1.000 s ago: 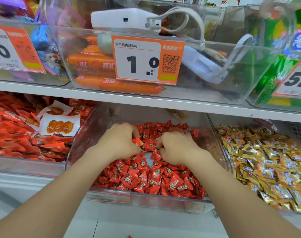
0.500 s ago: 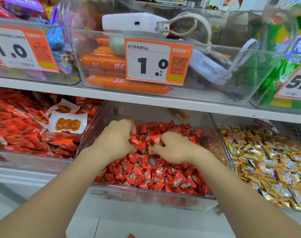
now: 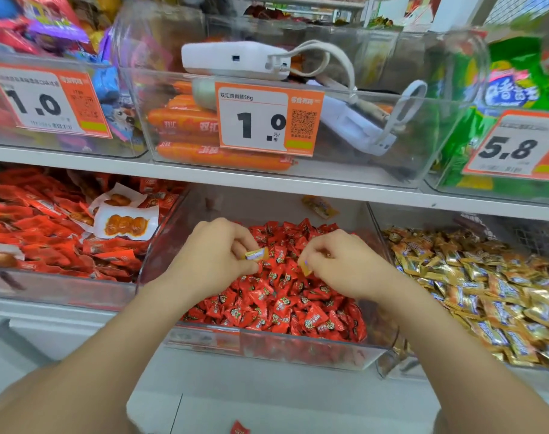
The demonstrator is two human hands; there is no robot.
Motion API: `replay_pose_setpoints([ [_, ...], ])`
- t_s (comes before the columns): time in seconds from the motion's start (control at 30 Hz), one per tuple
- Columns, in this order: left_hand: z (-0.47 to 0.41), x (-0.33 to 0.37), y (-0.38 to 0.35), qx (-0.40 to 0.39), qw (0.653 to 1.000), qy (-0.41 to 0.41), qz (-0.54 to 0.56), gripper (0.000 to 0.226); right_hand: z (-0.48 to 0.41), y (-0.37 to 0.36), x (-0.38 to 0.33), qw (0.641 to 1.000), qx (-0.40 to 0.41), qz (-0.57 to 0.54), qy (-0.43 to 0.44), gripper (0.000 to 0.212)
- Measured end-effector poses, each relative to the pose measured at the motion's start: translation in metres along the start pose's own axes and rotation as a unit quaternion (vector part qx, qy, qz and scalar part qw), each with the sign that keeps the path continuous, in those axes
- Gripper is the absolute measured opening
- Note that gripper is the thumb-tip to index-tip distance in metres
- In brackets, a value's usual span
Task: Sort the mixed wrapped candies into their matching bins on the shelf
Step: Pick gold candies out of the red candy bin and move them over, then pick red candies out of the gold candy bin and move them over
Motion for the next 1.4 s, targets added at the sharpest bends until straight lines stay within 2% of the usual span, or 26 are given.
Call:
replay_pose_setpoints([
  [0.1,0.01,0.026,-0.003,0.004,0.995,-0.024,0.095,0.033,0.007,0.005,-0.002,0.996,0.011,-0.089,-0.005,0.032],
  [0.23,0.019,0.061,-0.014,0.002,0.977,-0.082,0.196,0.03,0.026,0.002,-0.011,0.986,-0.004,-0.167,0.022,0.042],
  [0.33,0.021,0.08,-0.021,0.011,0.967,-0.108,0.23,0.036,0.045,0.026,-0.003,0.985,0.082,-0.152,0.01,0.044],
  [0.43,0.021,0.088,-0.031,0.044,0.976,-0.125,0.172,0.031,0.073,0.068,0.021,0.97,0.224,-0.089,-0.02,0.036],
  [0.53,0.026,0.099,-0.057,-0.007,0.981,-0.171,0.09,0.016,0.095,0.101,0.065,0.95,0.303,0.007,-0.079,0.022],
  [0.63,0.034,0.109,-0.08,-0.057,0.973,-0.222,0.034,0.012,0.099,0.114,0.114,0.953,0.264,0.096,-0.116,0.012],
  [0.73,0.036,0.11,-0.089,-0.084,0.969,-0.23,-0.013,0.009,0.104,0.114,0.13,0.964,0.199,0.148,-0.092,0.022],
  [0.87,0.032,0.08,-0.086,-0.1,0.972,-0.158,-0.143,0.013,0.118,0.125,0.107,0.955,0.272,0.102,-0.055,0.027],
  [0.97,0.029,0.043,-0.058,-0.082,0.972,-0.014,-0.221,0.033,0.119,0.107,0.052,0.952,0.299,0.06,0.033,0.03],
  [1.0,0.031,0.03,-0.048,-0.082,0.962,0.041,-0.255,0.047,0.116,0.094,0.03,0.954,0.285,0.05,0.075,0.03],
  [1.07,0.037,0.006,-0.036,-0.121,0.939,0.124,-0.298,0.084,0.099,0.056,-0.005,0.968,0.206,0.043,0.134,0.027],
  [1.17,0.046,-0.019,-0.031,-0.196,0.931,0.187,-0.243,0.126,0.061,-0.012,-0.023,0.982,0.025,0.122,0.143,0.015],
  [1.2,0.045,-0.024,-0.031,-0.215,0.934,0.186,-0.215,0.128,0.047,-0.03,-0.019,0.978,-0.012,0.158,0.136,0.015],
  [1.27,0.042,-0.03,-0.026,-0.243,0.932,0.179,-0.202,0.114,0.021,-0.057,-0.009,0.972,-0.066,0.198,0.112,0.037],
  [1.33,0.037,-0.035,-0.02,-0.259,0.919,0.186,-0.232,0.1,0.0,-0.075,-0.009,0.973,-0.101,0.171,0.118,0.062],
  [1.4,0.028,-0.039,-0.017,-0.265,0.912,0.182,-0.253,0.097,-0.018,-0.092,-0.017,0.971,-0.126,0.15,0.136,0.084],
])
Point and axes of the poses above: each hand's wrist, its own z-axis away from the middle knuckle, its own y-axis out of the back of the hand, x = y × z, the point moved 8 cm from there along -z, towards the middle knuckle, and after that the axes turned 1 degree about x, right-handed, at the moved point
